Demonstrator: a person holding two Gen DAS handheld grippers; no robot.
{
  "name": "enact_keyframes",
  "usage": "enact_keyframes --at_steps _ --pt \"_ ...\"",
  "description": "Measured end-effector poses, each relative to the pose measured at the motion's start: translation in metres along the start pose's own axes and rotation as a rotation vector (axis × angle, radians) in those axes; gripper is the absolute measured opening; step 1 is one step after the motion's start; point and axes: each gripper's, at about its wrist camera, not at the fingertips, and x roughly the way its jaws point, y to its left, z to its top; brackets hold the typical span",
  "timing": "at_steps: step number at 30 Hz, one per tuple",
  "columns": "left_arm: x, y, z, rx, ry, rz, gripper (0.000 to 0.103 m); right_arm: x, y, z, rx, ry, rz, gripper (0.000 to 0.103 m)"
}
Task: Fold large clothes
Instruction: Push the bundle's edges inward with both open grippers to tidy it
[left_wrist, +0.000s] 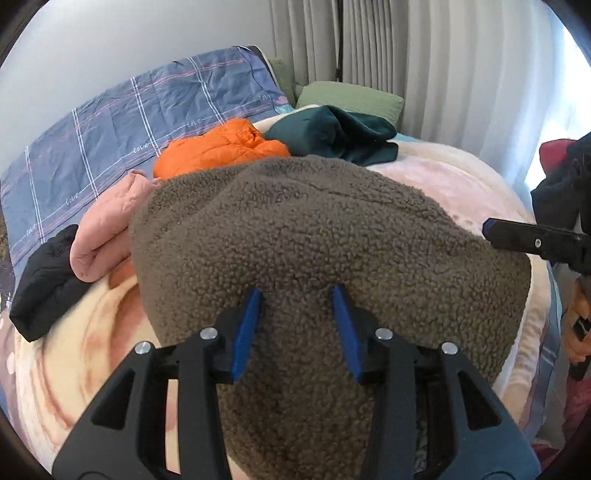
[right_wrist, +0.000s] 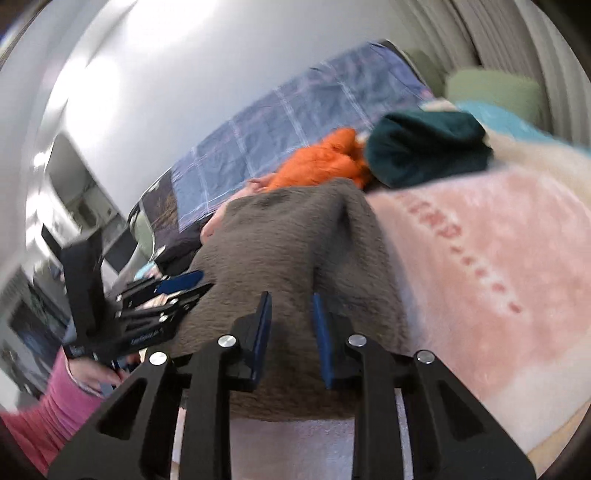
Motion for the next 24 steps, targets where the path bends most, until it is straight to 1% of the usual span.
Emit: enact_keyframes --at_steps 1,2,3,4,7,8,10,12,13,15,16,17,19,20,21,22,23,24 --pt "0.000 -0.001 -0.002 0.022 0.002 0.002 0.042 0.014 -0.002 -0.005 0.004 0.044 -0.031 0.025" --pt "-0.002 0.002 -0.005 0.029 0.005 -0.004 0.042 0.025 -0.006 -0.010 0.016 0.070 -0.046 0.028" --pt "-0.001 0.003 -0.007 0.030 0.008 -0.014 0.042 0.036 -0.013 -0.018 0.033 0.074 -0.052 0.029" --pt "0.000 0.003 -0.007 0.028 0.008 -0.020 0.042 0.039 -0.020 -0.024 0.048 0.062 -0.048 0.033" --pt "0.002 0.001 -0.012 0.033 -0.025 -0.031 0.042 0.035 -0.032 -0.026 0.117 0.052 -0.022 0.034" --pt "0.001 0.000 -0.010 0.028 -0.023 -0.030 0.042 0.034 -0.030 -0.026 0.105 0.050 -0.030 0.034" --pt "-0.005 0.002 -0.005 0.015 -0.013 -0.037 0.042 0.031 -0.021 -0.024 0.055 0.044 -0.078 0.035" --pt "-0.014 0.007 0.011 -0.001 -0.024 -0.044 0.041 0.029 -0.014 -0.024 0.023 0.033 -0.128 0.044" --pt "-0.017 0.010 0.018 -0.006 -0.040 -0.035 0.039 0.029 -0.012 -0.024 0.018 0.029 -0.137 0.045" --pt "-0.022 0.017 0.041 -0.014 -0.083 0.004 0.039 0.029 -0.013 -0.027 0.035 0.023 -0.139 0.046" --pt "-0.021 0.020 0.051 -0.019 -0.093 0.002 0.039 0.029 -0.013 -0.027 0.041 0.021 -0.137 0.046" --pt "-0.017 0.022 0.062 -0.019 -0.096 0.007 0.039 0.028 -0.015 -0.028 0.046 0.020 -0.136 0.046" --pt "-0.003 0.025 0.076 0.002 -0.089 0.067 0.039 0.030 -0.016 -0.028 0.051 0.017 -0.137 0.046" --pt "0.013 0.029 0.080 -0.005 -0.057 0.090 0.042 0.028 -0.015 -0.029 0.050 0.016 -0.139 0.046" --pt "0.038 0.037 0.079 -0.031 0.014 0.093 0.043 0.028 -0.015 -0.029 0.049 0.016 -0.139 0.046" --pt "0.067 0.042 0.071 -0.049 0.108 0.096 0.048 0.028 -0.015 -0.029 0.049 0.016 -0.139 0.046" --pt "0.091 0.046 0.061 -0.058 0.164 0.072 0.048 0.029 -0.015 -0.029 0.050 0.017 -0.139 0.047" --pt "0.103 0.051 0.052 -0.078 0.178 0.042 0.048 0.031 -0.015 -0.029 0.051 0.020 -0.136 0.047"
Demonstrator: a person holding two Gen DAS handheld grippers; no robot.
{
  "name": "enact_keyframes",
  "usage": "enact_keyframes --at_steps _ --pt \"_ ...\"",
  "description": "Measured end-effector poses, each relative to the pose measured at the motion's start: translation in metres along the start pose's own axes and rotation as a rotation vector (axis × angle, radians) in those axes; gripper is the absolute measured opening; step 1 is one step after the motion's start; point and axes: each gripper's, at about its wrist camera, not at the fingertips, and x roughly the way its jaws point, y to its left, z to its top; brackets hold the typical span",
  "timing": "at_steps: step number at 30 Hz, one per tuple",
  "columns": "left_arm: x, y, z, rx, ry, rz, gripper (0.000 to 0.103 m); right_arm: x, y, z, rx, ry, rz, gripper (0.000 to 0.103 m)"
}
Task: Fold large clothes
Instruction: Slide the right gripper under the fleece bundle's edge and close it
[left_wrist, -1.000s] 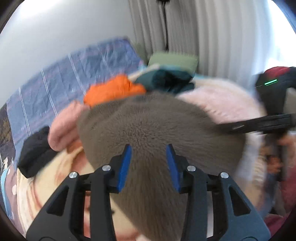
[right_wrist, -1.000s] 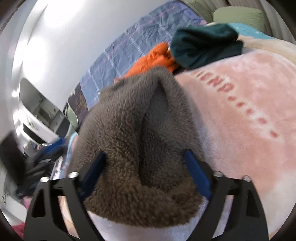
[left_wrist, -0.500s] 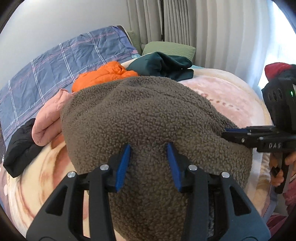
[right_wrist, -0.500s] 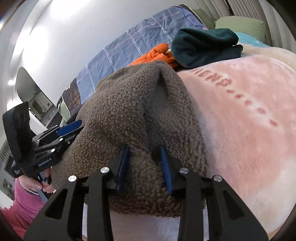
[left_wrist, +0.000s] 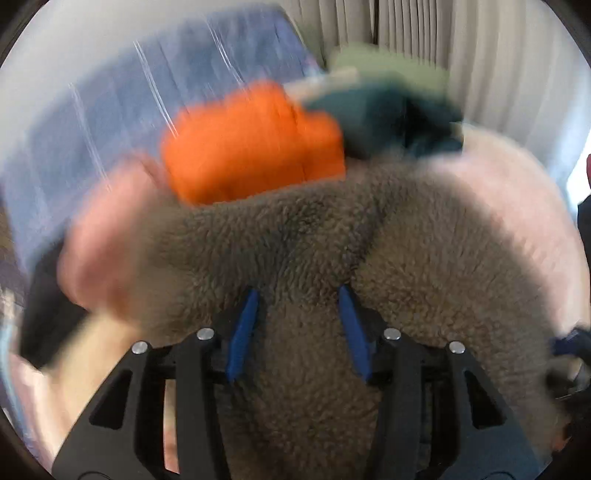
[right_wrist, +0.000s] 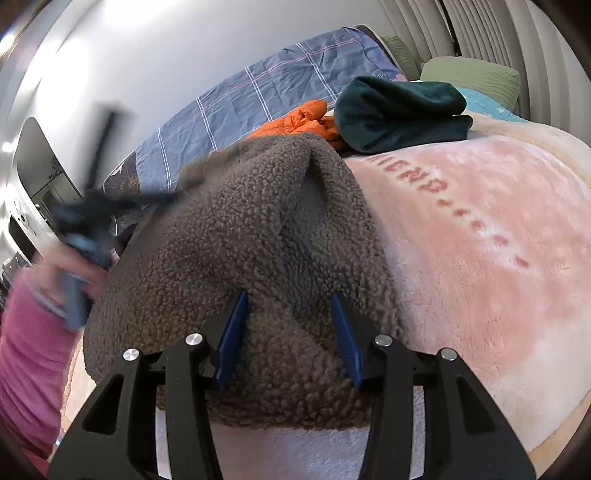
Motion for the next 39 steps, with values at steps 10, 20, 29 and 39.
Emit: enact_keyframes --at_steps 10,20,29,39 --pt "-0.052 -0.021 0.009 0.036 -0.120 -0.046 0.043 -0.002 0.001 0.000 0.016 -0.010 -0.011 0.050" --pt "-0.043 -0.088 -0.007 0.224 -0.108 -0.046 0.067 -0.005 0.007 -0.005 -0.015 -0.032 -0.064 0.051" --pt "-0.042 -0.085 -0.009 0.235 -0.118 -0.021 0.068 -0.008 0.005 -0.007 -0.009 -0.044 -0.065 0.052" --pt "-0.046 -0.081 -0.011 0.220 -0.131 -0.028 0.068 -0.055 -0.050 -0.003 0.222 -0.119 0.053 0.066"
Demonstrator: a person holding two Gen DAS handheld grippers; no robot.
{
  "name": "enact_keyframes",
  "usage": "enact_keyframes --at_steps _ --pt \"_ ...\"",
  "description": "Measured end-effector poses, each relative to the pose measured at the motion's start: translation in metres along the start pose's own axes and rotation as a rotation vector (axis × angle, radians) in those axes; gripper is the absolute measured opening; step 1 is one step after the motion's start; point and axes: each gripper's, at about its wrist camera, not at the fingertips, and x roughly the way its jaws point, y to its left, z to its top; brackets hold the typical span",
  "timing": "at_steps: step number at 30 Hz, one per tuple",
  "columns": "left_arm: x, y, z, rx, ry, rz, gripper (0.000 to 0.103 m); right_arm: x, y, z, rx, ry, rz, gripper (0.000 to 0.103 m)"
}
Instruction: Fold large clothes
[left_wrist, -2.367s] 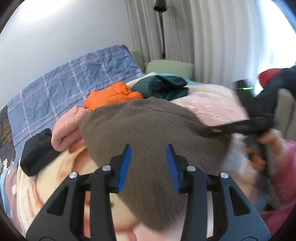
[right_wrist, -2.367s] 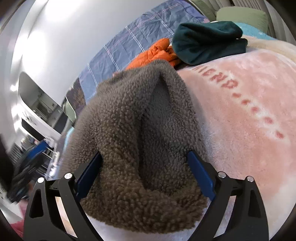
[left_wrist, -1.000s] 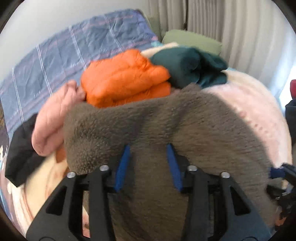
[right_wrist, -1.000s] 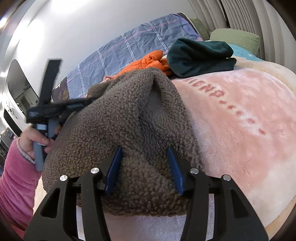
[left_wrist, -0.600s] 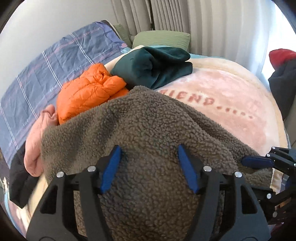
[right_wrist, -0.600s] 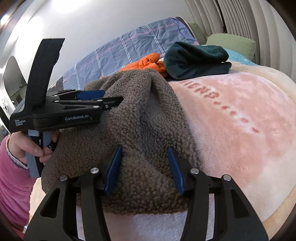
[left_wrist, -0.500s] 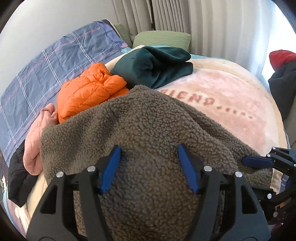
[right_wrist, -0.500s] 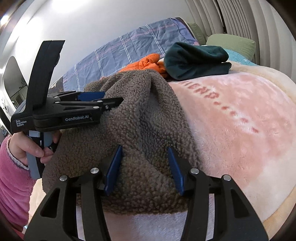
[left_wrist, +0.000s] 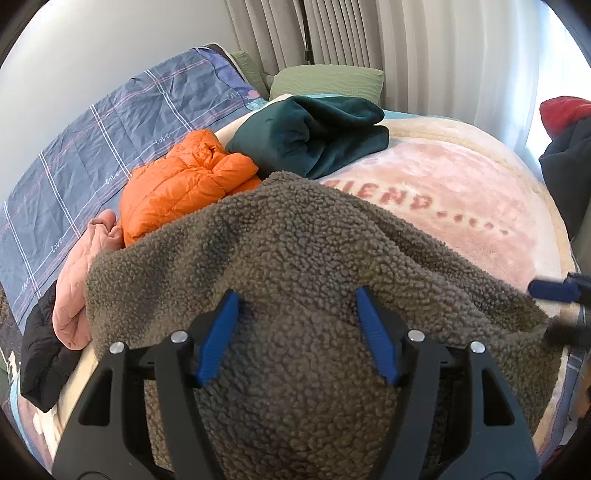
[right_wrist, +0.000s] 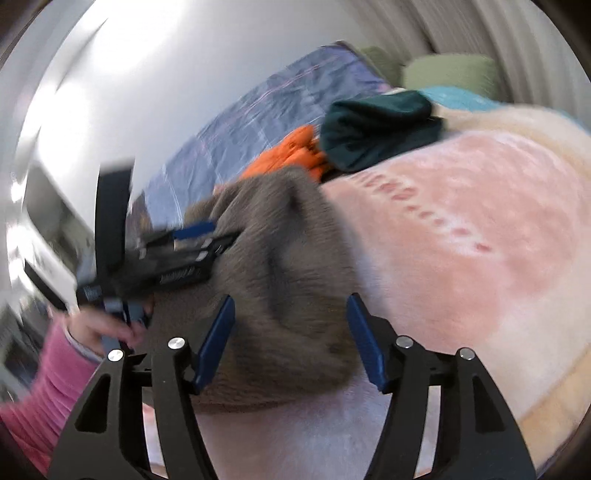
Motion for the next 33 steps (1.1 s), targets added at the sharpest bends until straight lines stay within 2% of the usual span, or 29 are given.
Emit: enact_keyframes --at_steps 2,6,8,11,18,23,28,30,33 --pt "0.001 0.000 0.000 -0.004 0.000 -0.004 0.068 -0.004 -0.023 0.001 0.089 -0.002 0.015 0.066" --pt "0.001 0.001 0.000 -0.001 -0.002 0.001 0.068 0.017 -0.055 -0.010 0.274 0.119 0.120 0.066" --pt "0.001 0.001 0.000 -0.001 -0.003 0.003 0.068 0.026 -0.058 -0.014 0.314 0.139 0.159 0.067" --pt "0.000 0.001 0.000 -0.002 -0.007 0.005 0.068 0.031 -0.056 -0.011 0.313 0.147 0.177 0.068" --pt "-0.003 0.007 -0.003 -0.035 -0.018 -0.024 0.070 0.062 -0.047 -0.004 0.341 0.254 0.254 0.072" --pt "-0.004 0.015 -0.006 -0.071 -0.024 -0.058 0.071 0.080 -0.039 -0.001 0.325 0.308 0.241 0.073" --pt "-0.002 0.014 -0.005 -0.073 -0.018 -0.059 0.071 0.100 -0.031 0.001 0.333 0.350 0.220 0.073" --pt "-0.002 0.014 -0.005 -0.076 -0.020 -0.062 0.071 0.103 -0.028 0.001 0.328 0.348 0.223 0.071" --pt "-0.001 0.013 -0.004 -0.076 -0.017 -0.064 0.072 0.105 -0.030 0.000 0.336 0.339 0.233 0.061"
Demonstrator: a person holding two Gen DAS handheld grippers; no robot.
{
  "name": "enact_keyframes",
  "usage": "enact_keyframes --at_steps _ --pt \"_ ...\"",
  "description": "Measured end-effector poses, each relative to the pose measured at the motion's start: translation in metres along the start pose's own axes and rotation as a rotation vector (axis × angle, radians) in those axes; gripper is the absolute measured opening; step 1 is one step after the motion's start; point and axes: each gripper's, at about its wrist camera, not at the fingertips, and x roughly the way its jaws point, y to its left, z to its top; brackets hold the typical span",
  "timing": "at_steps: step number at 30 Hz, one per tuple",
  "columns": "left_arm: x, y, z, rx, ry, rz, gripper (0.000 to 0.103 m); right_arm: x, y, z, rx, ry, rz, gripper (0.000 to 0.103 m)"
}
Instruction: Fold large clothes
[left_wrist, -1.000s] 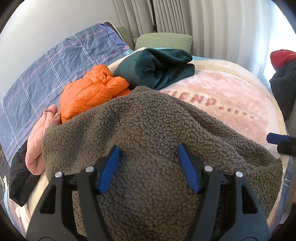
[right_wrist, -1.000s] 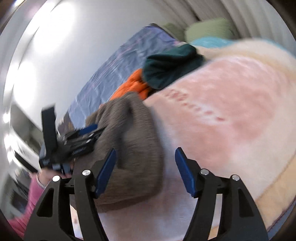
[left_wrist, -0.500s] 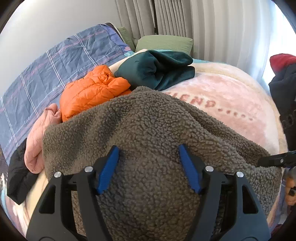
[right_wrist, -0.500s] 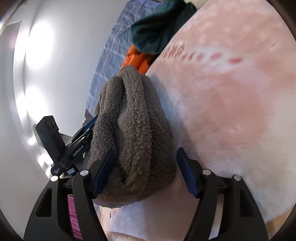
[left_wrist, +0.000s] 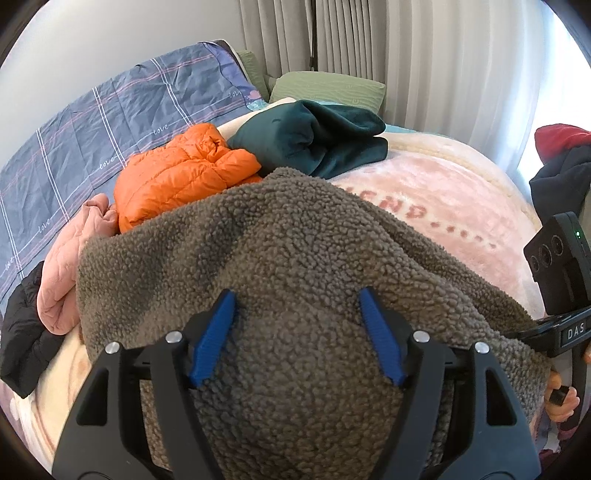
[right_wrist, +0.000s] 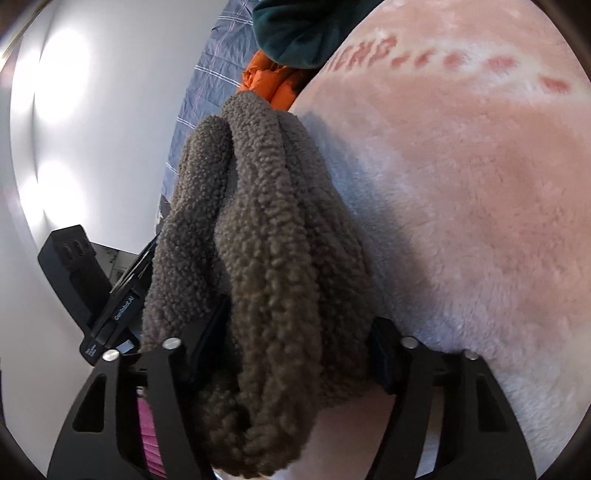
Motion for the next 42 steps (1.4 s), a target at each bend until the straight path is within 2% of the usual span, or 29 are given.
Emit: enact_keyframes --at_steps 2,5,14,23,33,35,37,42 --pt "0.000 -0.002 0.001 0.003 0.000 0.001 0.072 -0.005 -0.001 -0.003 -0.003 -0.009 0.001 0.055" --pt "0.000 -0.004 0.001 0.006 -0.003 0.005 0.072 -0.009 -0.001 -0.005 -0.010 -0.011 0.007 0.053" --pt "0.000 -0.002 0.001 -0.002 -0.001 -0.003 0.072 -0.010 -0.010 -0.002 0.005 0.028 0.046 0.056" --pt "0.001 -0.003 0.001 -0.009 0.000 -0.008 0.073 -0.012 -0.022 0.007 0.082 0.099 0.116 0.057" --pt "0.000 -0.002 0.001 -0.008 -0.001 -0.008 0.073 -0.007 -0.017 0.006 0.046 0.095 0.095 0.059" --pt "0.001 -0.003 0.001 -0.009 0.001 -0.007 0.073 -0.007 -0.018 0.004 0.042 0.077 0.087 0.041" --pt "0.000 -0.002 0.000 -0.006 -0.001 -0.005 0.073 -0.009 -0.018 0.003 0.039 0.068 0.096 0.034" --pt "-0.005 0.008 0.000 -0.040 -0.025 -0.010 0.081 -0.009 -0.015 0.003 0.022 0.054 0.095 0.033"
